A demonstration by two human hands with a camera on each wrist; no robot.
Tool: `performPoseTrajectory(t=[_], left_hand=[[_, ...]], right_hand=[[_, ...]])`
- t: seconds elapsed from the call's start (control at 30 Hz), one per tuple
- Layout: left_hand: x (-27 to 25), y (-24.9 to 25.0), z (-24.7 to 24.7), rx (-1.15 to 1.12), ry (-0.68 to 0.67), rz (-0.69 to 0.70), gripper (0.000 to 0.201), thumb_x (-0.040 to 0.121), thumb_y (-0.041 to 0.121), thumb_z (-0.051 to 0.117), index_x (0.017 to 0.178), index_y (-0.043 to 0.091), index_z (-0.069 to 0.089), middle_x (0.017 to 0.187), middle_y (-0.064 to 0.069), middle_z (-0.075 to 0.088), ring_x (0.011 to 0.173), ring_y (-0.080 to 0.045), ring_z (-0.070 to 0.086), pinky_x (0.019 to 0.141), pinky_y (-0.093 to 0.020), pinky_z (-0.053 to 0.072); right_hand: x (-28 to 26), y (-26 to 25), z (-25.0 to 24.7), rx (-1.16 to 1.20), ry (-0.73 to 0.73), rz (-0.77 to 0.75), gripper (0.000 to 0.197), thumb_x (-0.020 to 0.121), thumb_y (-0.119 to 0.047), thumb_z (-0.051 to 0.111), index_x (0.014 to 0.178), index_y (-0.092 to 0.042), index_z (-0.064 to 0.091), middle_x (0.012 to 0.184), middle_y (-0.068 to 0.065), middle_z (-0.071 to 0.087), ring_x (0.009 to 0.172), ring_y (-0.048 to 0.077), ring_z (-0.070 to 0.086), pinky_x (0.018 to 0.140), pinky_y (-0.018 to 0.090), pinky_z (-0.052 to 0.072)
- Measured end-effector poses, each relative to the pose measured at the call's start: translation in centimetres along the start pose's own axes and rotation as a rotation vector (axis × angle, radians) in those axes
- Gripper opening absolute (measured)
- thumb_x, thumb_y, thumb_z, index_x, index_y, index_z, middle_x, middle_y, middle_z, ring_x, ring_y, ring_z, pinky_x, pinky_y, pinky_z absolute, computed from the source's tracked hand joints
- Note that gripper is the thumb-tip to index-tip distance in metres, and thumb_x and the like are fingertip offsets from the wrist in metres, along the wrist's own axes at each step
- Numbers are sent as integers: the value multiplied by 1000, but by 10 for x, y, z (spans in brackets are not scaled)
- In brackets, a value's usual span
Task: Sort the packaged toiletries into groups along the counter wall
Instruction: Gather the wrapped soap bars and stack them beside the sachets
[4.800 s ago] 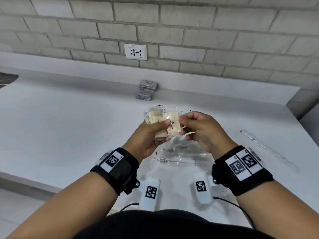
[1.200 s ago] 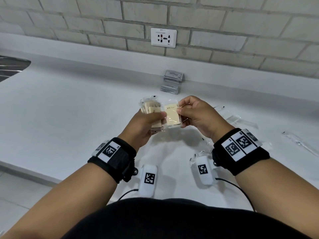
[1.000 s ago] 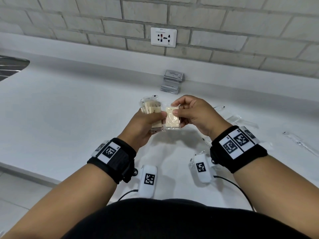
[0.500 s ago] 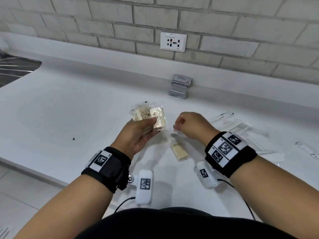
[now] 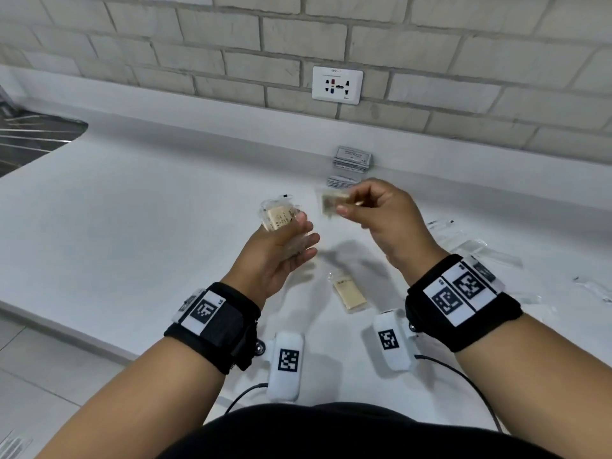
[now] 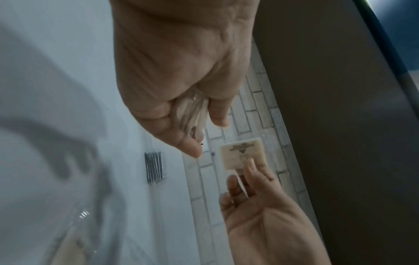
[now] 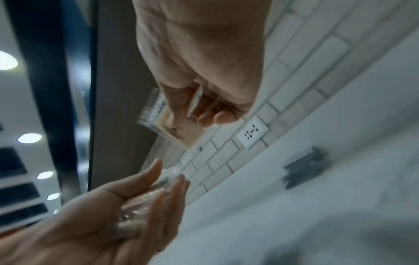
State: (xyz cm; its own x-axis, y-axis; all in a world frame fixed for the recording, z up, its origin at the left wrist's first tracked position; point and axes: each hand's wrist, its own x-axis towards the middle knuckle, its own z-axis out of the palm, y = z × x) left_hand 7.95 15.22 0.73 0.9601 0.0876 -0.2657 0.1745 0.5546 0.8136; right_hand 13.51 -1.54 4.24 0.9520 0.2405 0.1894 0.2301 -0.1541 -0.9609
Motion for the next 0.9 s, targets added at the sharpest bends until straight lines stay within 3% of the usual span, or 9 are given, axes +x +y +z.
performPoseTrajectory(t=[0.1, 0.2, 0.3, 0.37, 0.43, 0.53, 0.67, 0.8, 0.9], left_hand=[[-2, 4, 3, -35, -29, -40, 5, 90, 19, 62, 93, 16, 63, 77, 0, 69, 72, -16, 68, 58, -23, 56], [-4, 7, 11, 56, -79, 32, 11, 87, 3, 61, 93, 12, 65, 75, -1, 70, 67, -14, 67, 55, -22, 54], [-4, 9, 14, 86, -99, 102, 18, 87, -1, 61, 93, 16, 62, 70, 3, 69, 64, -11, 67, 54, -20, 53], [-5, 9, 17, 96, -108, 128, 21, 86, -1, 61, 97, 17, 59, 70, 5, 69, 65, -11, 68, 56, -20, 53], [-5, 9, 17, 103, -128, 135, 23, 87, -1, 61, 100, 18, 58, 73, 4, 70, 68, -11, 69, 59, -22, 54], [-6, 8, 19, 116, -142, 116, 18, 87, 5, 62, 99, 19, 61, 81, 2, 71, 75, -14, 68, 62, -24, 56], [-4, 8, 14, 63, -54, 84, 15, 90, 24, 63, 103, 18, 60, 88, 0, 66, 79, -17, 67, 65, -28, 57], [-2, 8, 5, 88, -43, 30, 11, 90, 24, 64, 99, 18, 60, 86, 1, 64, 77, -16, 70, 67, -28, 57], [-6, 5, 6, 126, -128, -4, 18, 87, 23, 64, 103, 16, 60, 88, 1, 66, 77, -14, 70, 70, -27, 58]], right_hand=[[-7, 0, -4, -289, -157, -234, 26, 75, 0, 75, 80, -26, 72, 109, -6, 59, 92, -4, 55, 83, 8, 38], [-11, 8, -8, -298, -188, -187, 35, 84, 5, 64, 82, -28, 76, 121, -10, 58, 105, 2, 58, 95, 17, 42], [-5, 3, -13, 5, -19, -21, 35, 89, 7, 53, 89, -23, 71, 110, -1, 65, 91, 15, 67, 79, 31, 52], [-1, -6, -12, 159, -42, 125, 18, 89, -2, 62, 97, -18, 65, 97, 7, 66, 69, 18, 66, 61, 30, 51], [1, -11, -10, 105, -110, 188, 15, 85, -7, 69, 96, -16, 65, 81, 5, 65, 58, 16, 59, 51, 26, 46], [3, -15, -6, 64, -114, 193, 9, 83, -5, 70, 80, -13, 66, 66, 1, 62, 49, 13, 49, 47, 24, 39], [9, -17, -13, 80, -94, 181, 7, 82, -7, 71, 76, -8, 67, 58, 0, 63, 47, 13, 52, 47, 24, 43], [10, -16, -16, -20, -151, 187, 8, 81, -6, 73, 75, -6, 67, 52, -1, 60, 46, 14, 54, 48, 24, 47], [11, -15, -12, 67, -61, 208, 10, 84, -5, 69, 77, -6, 64, 60, 4, 59, 47, 15, 54, 46, 25, 47]])
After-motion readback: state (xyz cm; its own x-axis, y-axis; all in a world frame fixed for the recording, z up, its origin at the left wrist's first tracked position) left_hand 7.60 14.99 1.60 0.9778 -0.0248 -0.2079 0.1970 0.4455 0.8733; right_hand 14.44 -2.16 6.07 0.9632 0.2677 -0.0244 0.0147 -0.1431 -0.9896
